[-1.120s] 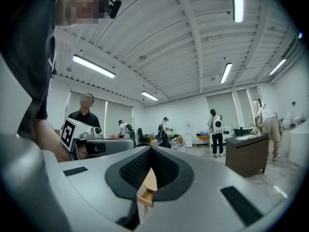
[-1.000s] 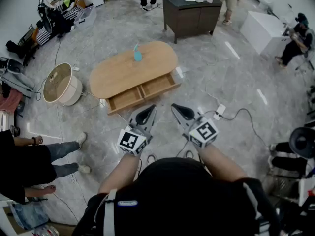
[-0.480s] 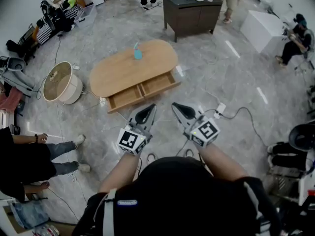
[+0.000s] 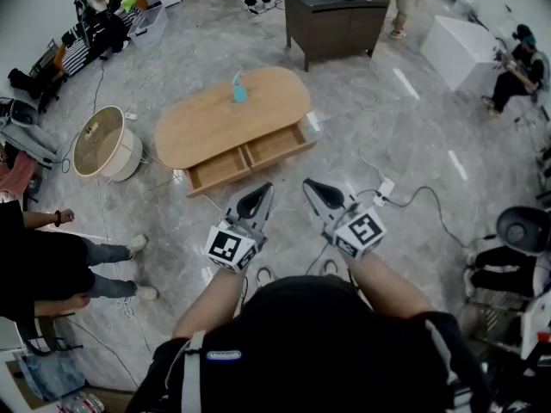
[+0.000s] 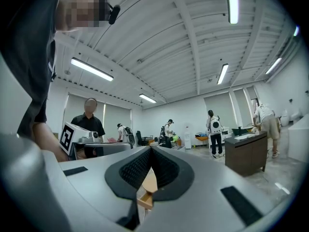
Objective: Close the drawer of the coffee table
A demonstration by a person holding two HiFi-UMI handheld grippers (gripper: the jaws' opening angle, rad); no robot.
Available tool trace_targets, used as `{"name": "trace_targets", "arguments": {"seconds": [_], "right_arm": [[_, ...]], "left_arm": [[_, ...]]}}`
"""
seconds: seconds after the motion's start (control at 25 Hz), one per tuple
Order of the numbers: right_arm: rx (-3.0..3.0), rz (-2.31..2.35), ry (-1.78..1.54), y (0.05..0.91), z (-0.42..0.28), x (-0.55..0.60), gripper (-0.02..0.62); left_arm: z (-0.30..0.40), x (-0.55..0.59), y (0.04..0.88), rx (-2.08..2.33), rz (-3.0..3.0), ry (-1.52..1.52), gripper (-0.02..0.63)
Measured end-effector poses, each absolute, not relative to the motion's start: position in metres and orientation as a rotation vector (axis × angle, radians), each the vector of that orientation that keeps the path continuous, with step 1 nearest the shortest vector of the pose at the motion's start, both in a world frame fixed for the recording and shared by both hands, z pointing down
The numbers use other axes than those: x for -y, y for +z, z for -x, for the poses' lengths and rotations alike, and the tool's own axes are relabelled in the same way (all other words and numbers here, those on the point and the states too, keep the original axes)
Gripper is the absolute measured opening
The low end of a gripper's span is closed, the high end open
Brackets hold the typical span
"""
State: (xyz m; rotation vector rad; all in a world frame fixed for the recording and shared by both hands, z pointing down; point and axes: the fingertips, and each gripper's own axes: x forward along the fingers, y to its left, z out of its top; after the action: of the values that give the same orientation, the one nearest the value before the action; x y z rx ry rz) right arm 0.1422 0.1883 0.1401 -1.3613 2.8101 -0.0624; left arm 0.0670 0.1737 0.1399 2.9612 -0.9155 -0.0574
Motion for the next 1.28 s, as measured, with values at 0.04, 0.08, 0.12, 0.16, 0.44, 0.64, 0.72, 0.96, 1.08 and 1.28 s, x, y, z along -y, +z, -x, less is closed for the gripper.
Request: {"name": "trace_targets", "arguments": {"seconds": [0.04, 0.08, 0.12, 0.16, 0.44, 0.64, 0.72, 0.96, 1.08, 1.28], "right_arm": [[-2.811, 1.364, -0.060, 0.141, -0.142, -0.187, 0.009], [-2.812, 1.367, -0.056, 0.141, -0.142, -0.186, 0.009], [-2.814, 1.369, -0.049, 0.142, -0.141, -0.185, 0.009], [-2.813, 1.371, -0.045, 0.143, -0.141, -0.184, 0.009], [-2.821, 1.361, 0.027, 0.138, -0.127, -0.180, 0.193], [-2.793, 1.399, 0.001, 0.143, -0.125, -0.176, 0.204], [-2.783, 1.411, -0.012, 0.145, -0.125, -0.176, 0.209], [-2.763, 1.451, 0.002, 0.148, -0.126, -0.168, 0.212], [-2.751, 1.480, 0.001, 0.148, -0.126, -0.166, 0.212], [-2.737, 1.528, 0.020, 0.149, -0.124, -0.166, 0.212]], "left_arm": [[-0.067, -0.173, 0.141, 0.916, -2.960, -0.059, 0.005], [-0.066, -0.172, 0.142, 0.917, -2.959, -0.060, 0.005], [-0.065, -0.170, 0.142, 0.919, -2.956, -0.059, 0.005], [-0.064, -0.169, 0.143, 0.921, -2.954, -0.062, 0.005], [-0.057, -0.166, 0.139, 0.931, -3.026, -0.140, 0.108], [-0.053, -0.156, 0.138, 0.971, -2.978, -0.220, 0.200], [-0.049, -0.155, 0.147, 0.966, -2.990, -0.181, 0.212], [-0.038, -0.146, 0.159, 0.977, -2.972, -0.152, 0.218], [-0.033, -0.143, 0.160, 0.979, -2.958, -0.163, 0.218], [-0.025, -0.140, 0.160, 0.959, -2.961, -0.192, 0.218]]}}
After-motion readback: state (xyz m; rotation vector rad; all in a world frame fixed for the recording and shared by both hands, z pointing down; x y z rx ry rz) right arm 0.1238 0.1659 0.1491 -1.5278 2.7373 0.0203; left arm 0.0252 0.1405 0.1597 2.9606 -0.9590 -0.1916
